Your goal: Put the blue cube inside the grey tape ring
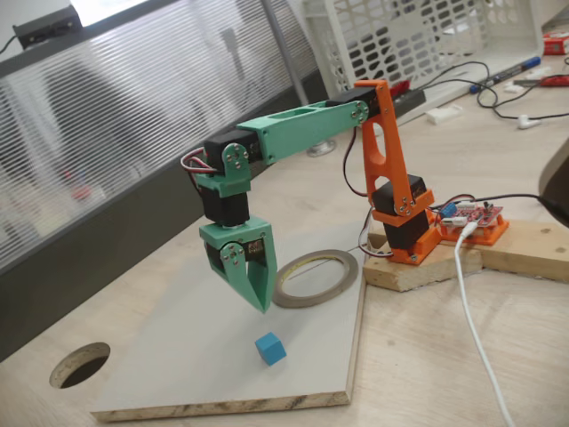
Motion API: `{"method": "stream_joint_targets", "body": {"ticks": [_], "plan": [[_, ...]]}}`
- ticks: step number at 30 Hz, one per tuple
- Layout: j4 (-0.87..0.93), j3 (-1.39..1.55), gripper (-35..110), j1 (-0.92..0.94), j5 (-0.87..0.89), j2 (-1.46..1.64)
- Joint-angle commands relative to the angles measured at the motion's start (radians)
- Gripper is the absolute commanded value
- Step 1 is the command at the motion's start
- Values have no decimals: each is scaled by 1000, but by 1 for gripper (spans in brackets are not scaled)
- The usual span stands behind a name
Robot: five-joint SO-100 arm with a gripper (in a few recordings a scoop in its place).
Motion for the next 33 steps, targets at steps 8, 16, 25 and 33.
{"method": "stream_joint_targets", "body": {"ticks": [8, 16, 25, 33], "plan": [[115, -38, 2, -6, 17, 14], [201, -83, 53, -6, 18, 9], [572, -302, 99, -6, 17, -190], [566, -383, 100, -9, 15, -221]]}}
